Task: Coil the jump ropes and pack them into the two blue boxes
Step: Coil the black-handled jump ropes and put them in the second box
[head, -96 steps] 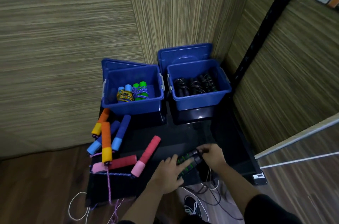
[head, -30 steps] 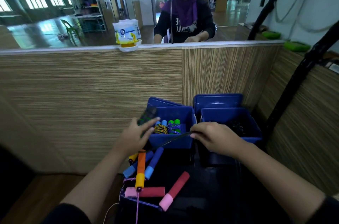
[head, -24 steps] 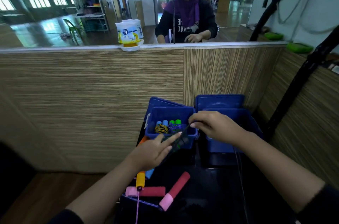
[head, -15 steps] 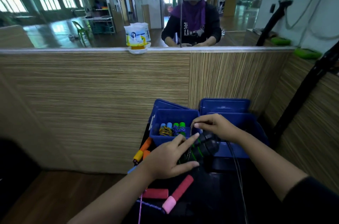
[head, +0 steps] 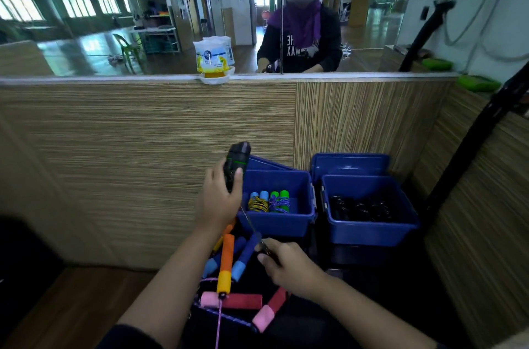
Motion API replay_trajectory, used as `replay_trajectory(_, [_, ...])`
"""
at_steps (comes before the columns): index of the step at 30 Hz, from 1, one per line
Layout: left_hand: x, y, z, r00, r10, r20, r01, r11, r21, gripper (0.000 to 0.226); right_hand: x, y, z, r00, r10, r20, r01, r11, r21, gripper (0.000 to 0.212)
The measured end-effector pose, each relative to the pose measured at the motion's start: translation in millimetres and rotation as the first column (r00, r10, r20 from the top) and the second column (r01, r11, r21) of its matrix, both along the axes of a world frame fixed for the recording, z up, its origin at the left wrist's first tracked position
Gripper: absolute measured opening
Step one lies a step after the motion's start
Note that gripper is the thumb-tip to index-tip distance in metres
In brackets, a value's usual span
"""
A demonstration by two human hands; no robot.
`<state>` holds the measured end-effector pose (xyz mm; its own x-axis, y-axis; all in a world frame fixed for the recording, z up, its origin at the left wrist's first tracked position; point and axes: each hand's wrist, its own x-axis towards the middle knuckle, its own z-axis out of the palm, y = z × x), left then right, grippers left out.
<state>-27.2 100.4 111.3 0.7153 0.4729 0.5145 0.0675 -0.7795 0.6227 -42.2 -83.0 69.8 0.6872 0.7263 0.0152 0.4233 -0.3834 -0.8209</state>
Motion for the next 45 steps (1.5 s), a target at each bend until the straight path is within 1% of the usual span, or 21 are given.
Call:
replay_trajectory(2, [-4,8,-15,0.982,0.056,-0.183,-0.028,0.988,0.152,0.071,2,0,15,0.972,0.046,0.231,-0.038,0.999,-0.038,0.018])
replay_trajectory(4, [-9,12,-36,0.952,0.02,-0.304,0.073,0.953,0.293,0.074,10,1,35,0.903,0.128,0.41,-0.058,0.982,-0.18,0.021])
replay_trajectory(6, [-13,8,-54,0.934,-0.058,-0.354,0.223,0.866,0.447,0.064,21,-3,51,0.826,0.208,0.524,-0.029,0.944,-0.328,0.021])
replay_trajectory(9, [-23,-4,-72,0.91,-0.197,-0.366,0.392,0.698,0.6,0.052,39,-13,64,0.816,0.227,0.531,-0.013,0.926,-0.376,0.019])
replay_trajectory(11, [-29,-11,-76,0.864,-0.333,-0.378,0.502,0.633,0.589,0.057,55,-21,63,0.86,0.232,0.455,-0.085,0.943,-0.321,0.016])
replay_trajectory(13, [-39,-19,-72,0.809,-0.445,-0.384,0.588,0.608,0.533,0.057,73,-29,58,0.905,0.229,0.359,-0.142,0.957,-0.253,0.013])
replay_trajectory(17, [-58,-35,-56,0.74,-0.604,-0.296,0.667,0.607,0.432,0.055,91,-44,57,0.966,0.172,0.195,-0.156,0.983,-0.093,0.023])
replay_trajectory(19, [-61,-38,-47,0.728,-0.631,-0.269,0.68,0.611,0.405,0.058,94,-47,54,0.98,0.151,0.131,-0.143,0.987,-0.069,0.027])
replay_trajectory(22, [-62,-39,-39,0.739,-0.629,-0.241,0.67,0.651,0.357,0.068,96,-48,49,0.98,0.159,0.117,-0.153,0.986,-0.062,0.028])
replay_trajectory(25, [-59,-36,-40,0.746,-0.63,-0.214,0.657,0.646,0.39,0.056,93,-46,41,0.98,0.174,0.098,-0.17,0.984,-0.054,0.034])
replay_trajectory(27, [-58,-31,-41,0.745,-0.643,-0.177,0.66,0.673,0.334,0.051,90,-43,33,0.991,0.131,0.012,-0.131,0.991,-0.019,0.043])
replay_trajectory(28, [-58,-29,-40,0.75,-0.646,-0.139,0.654,0.695,0.298,0.049,87,-42,27,0.993,0.099,-0.061,-0.097,0.995,0.029,0.041])
replay_trajectory(29, [-58,-28,-37,0.764,-0.64,-0.084,0.638,0.728,0.251,0.047,82,-40,21,0.987,0.06,-0.148,-0.048,0.996,0.081,0.032])
replay_trajectory(31, [-54,-25,-28,0.813,-0.577,0.075,0.564,0.813,0.144,0.042,73,-35,8,0.967,-0.017,-0.255,0.052,0.99,0.133,0.02])
replay_trajectory(33, [-44,-21,-21,0.885,-0.42,0.201,0.419,0.907,0.051,0.041,57,-28,-4,0.945,-0.056,-0.322,0.105,0.985,0.134,0.025])
replay_trajectory(34, [-37,-19,-18,0.917,-0.332,0.222,0.337,0.941,0.017,0.042,48,-23,-11,0.932,-0.058,-0.357,0.11,0.986,0.128,0.028])
replay_trajectory(36, [-26,-13,-16,0.963,-0.153,0.221,0.166,0.985,-0.042,0.05,25,-12,-18,0.92,-0.016,-0.391,0.049,0.996,0.073,0.028])
replay_trajectory(39, [-16,-1,-20,0.993,0.053,0.106,-0.036,0.987,-0.155,0.06,-7,0,-18,0.939,0.084,-0.333,-0.103,0.994,-0.04,0.016])
replay_trajectory(41, [-13,11,-32,0.997,0.081,0.002,-0.081,0.994,-0.073,0.063,-17,2,-8,0.974,0.103,-0.203,-0.122,0.989,-0.081,0.012])
replay_trajectory(43, [-16,23,-49,0.988,0.024,-0.151,-0.013,0.997,0.072,0.069,-12,1,7,0.994,0.101,0.036,-0.098,0.991,-0.087,0.019])
replay_trajectory(45, [-23,29,-70,0.935,-0.062,-0.348,0.123,0.98,0.155,0.075,2,-1,20,0.961,0.104,0.255,-0.082,0.992,-0.097,0.021])
